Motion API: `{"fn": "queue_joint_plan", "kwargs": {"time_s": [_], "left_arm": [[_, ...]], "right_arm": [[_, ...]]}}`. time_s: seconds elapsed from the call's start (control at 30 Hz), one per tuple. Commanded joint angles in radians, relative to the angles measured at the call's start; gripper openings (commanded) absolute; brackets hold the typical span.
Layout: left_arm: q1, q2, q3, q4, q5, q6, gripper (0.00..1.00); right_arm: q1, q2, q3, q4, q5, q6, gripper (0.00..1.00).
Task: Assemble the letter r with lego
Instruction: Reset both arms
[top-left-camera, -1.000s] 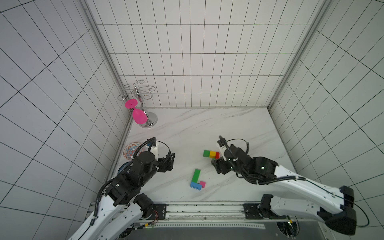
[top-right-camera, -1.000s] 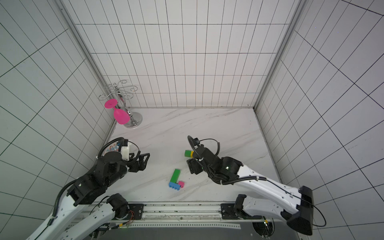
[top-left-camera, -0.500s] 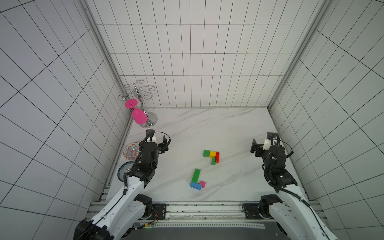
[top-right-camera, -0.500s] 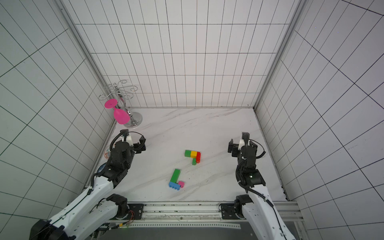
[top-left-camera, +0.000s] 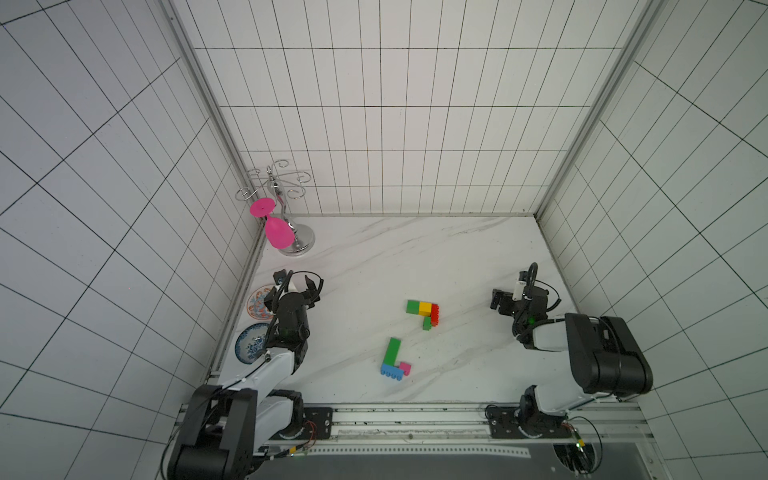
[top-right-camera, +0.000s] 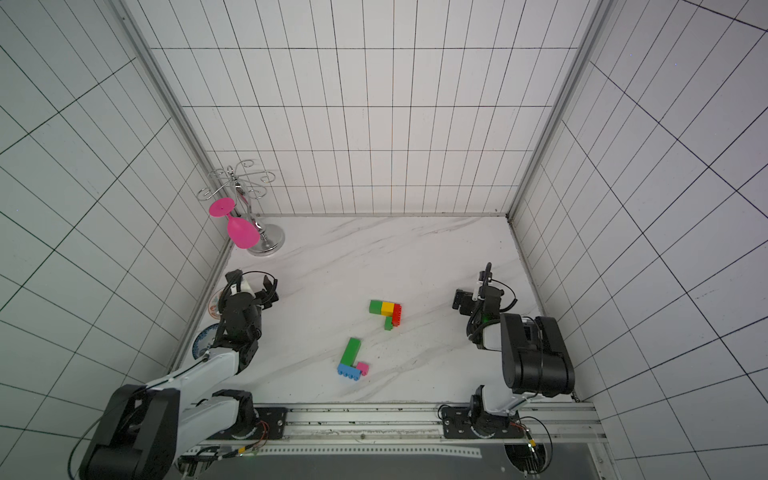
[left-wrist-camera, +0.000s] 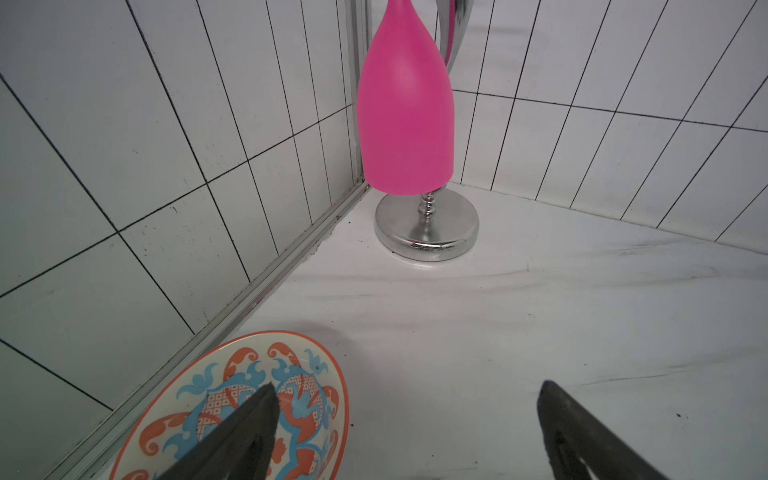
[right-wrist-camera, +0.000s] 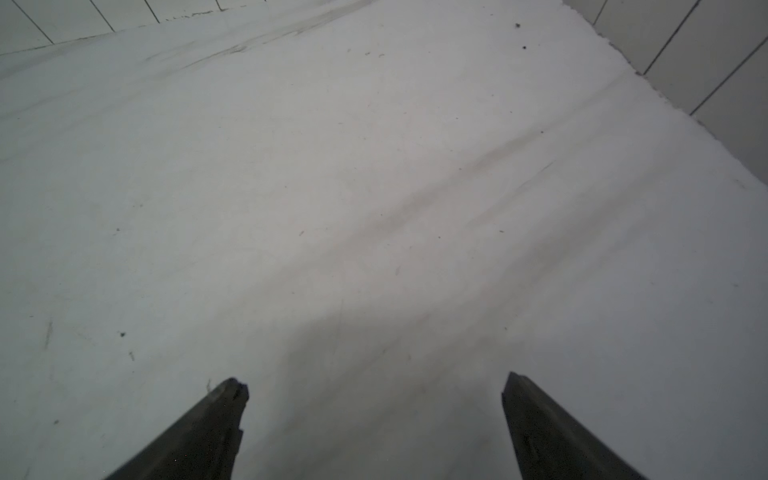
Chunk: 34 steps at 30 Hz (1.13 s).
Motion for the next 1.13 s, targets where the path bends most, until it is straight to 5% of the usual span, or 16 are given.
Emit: {"fn": "queue_joint_plan", "kwargs": {"time_s": [0.0, 0.03, 0.2, 0.37, 0.5, 0.73, 1.1], "left_arm": [[0.011, 0.128, 0.005, 0.267, 0.02, 0.038, 0.98], [0.013, 0.157, 0.012, 0.299, 0.039, 0.043, 0.97], [0.012, 0.4, -0.009, 0.615, 0.144, 0.108, 0.98], [-0.014, 0.35, 0.105, 0.311, 0.132, 0.121, 0.97], [-0.041, 0.397, 0.074, 0.454, 0.055, 0.142, 0.98], [-0.095, 0.374, 0.086, 0.389, -0.049, 0.153, 0.97], [-0.05, 0.368, 0.111, 0.329, 0.054, 0.134, 0.97]], "right_arm": [[0.02, -0.045, 0.056, 0.037, -0.144, -0.092, 0.99], [0.028, -0.004, 0.031, 0.164, -0.151, -0.089, 0.99], [0.031, -0.014, 0.04, 0.127, -0.116, -0.08, 0.99], [0.031, -0.025, 0.055, 0.079, -0.115, -0.082, 0.99], [0.017, -0.019, 0.068, 0.062, -0.124, -0.066, 0.99], [0.017, -0.017, 0.072, 0.055, -0.124, -0.065, 0.99], [0.017, -0.017, 0.073, 0.055, -0.124, -0.065, 0.99]]}}
